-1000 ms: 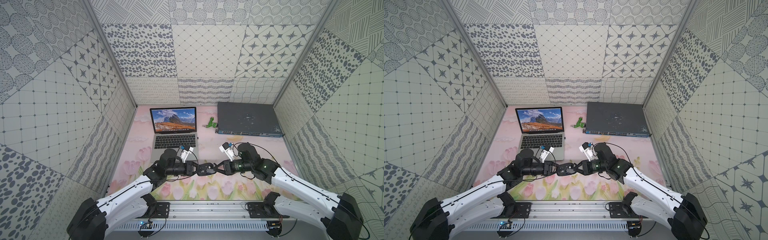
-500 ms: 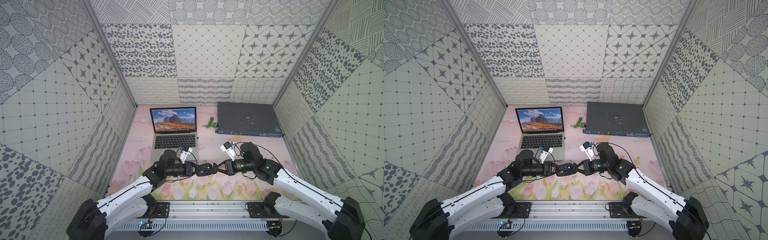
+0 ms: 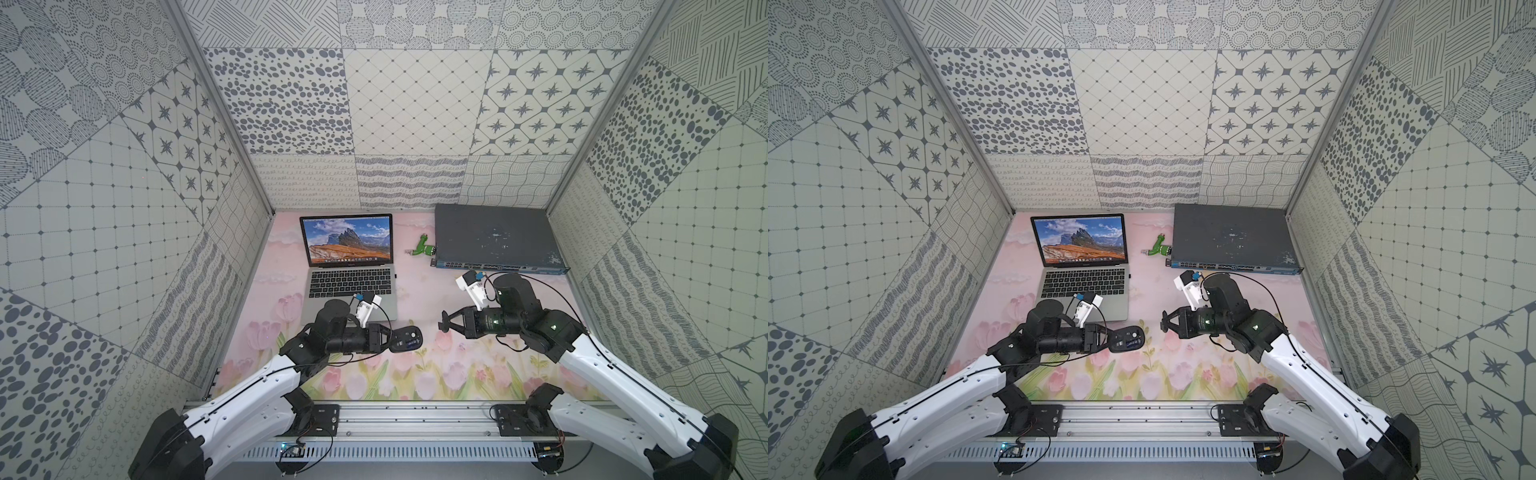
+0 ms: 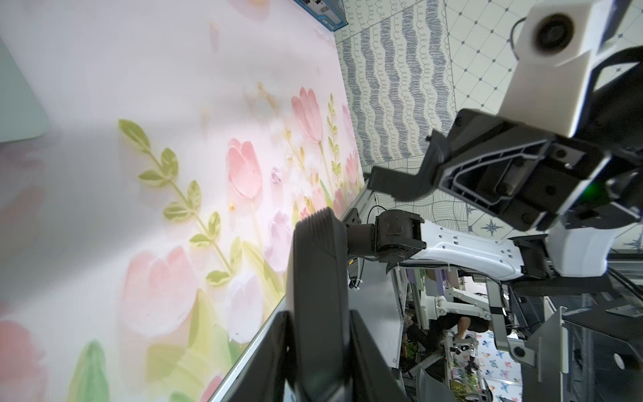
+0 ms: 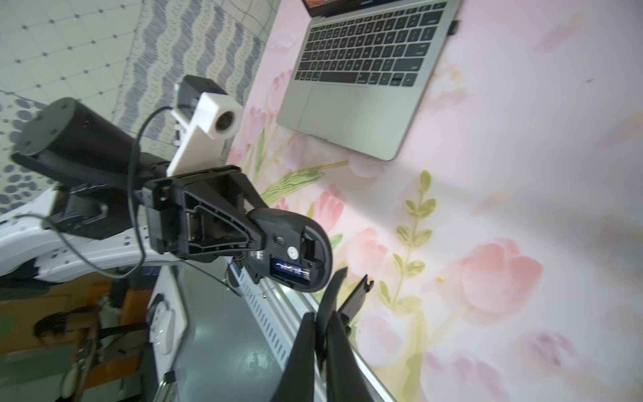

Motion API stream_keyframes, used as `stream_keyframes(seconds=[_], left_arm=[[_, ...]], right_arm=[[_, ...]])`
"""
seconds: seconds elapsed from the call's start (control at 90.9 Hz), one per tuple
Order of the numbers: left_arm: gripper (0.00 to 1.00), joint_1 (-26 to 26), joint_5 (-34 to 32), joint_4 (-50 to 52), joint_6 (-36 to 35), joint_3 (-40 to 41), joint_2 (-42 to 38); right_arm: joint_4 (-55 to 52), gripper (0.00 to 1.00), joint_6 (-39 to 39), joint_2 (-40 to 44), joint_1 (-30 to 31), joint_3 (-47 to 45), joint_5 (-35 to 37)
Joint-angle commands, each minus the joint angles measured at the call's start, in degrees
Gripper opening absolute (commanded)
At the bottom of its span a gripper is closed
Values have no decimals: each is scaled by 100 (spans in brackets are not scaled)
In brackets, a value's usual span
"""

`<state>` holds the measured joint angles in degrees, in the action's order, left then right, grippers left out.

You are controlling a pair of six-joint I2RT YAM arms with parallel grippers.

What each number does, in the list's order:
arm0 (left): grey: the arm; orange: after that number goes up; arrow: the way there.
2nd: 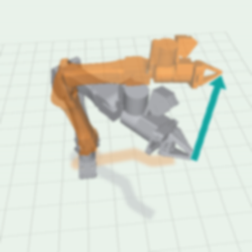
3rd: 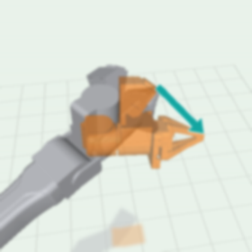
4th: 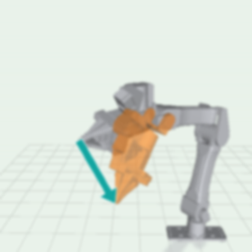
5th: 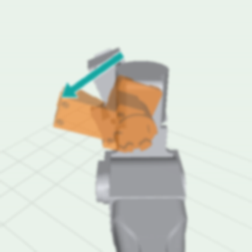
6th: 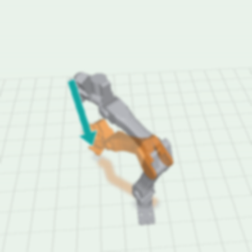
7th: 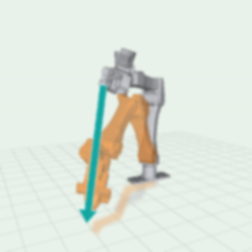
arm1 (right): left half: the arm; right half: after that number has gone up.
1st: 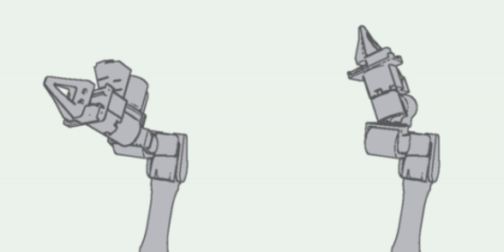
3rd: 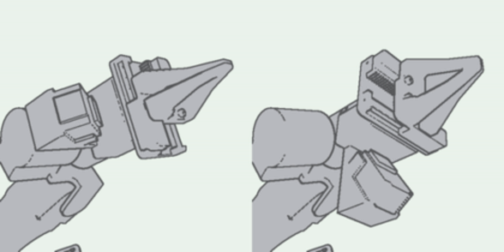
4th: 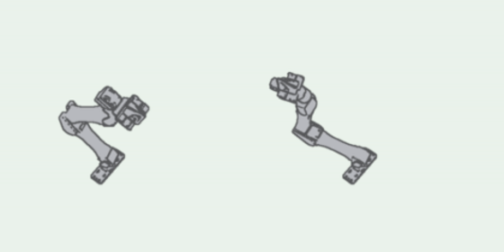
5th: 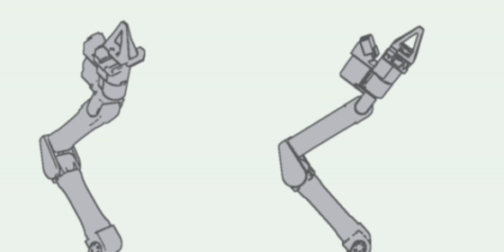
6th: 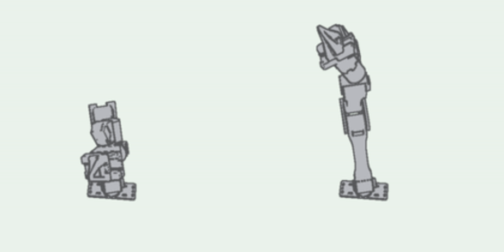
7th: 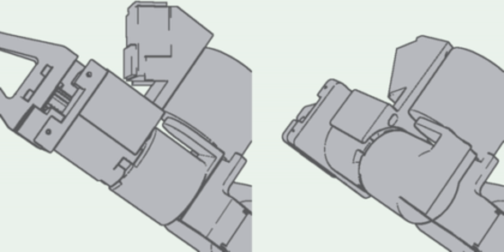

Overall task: Remove the wireless mouse receiver from the laptop
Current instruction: Place the lid at the center of the board.

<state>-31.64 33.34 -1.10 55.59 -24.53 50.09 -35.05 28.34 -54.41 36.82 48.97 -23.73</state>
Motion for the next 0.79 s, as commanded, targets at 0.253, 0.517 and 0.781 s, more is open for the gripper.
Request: stream_keyframes(seconds=[0.253, 0.517, 0.781], left_arm=[[9, 13, -1029, 2178, -1296, -758, -235], [9, -52, -1219, 2305, -1347, -754, -278], [9, -120, -1611, 2419, -1490, -828, -161]], right_arm=[[-1396, 0, -1044, -2888, 17, 1273, 4179], [-1345, 0, -1091, -4625, 297, 2056, 4689], [-1290, 7, -1133, -5425, 554, 2420, 4796]])
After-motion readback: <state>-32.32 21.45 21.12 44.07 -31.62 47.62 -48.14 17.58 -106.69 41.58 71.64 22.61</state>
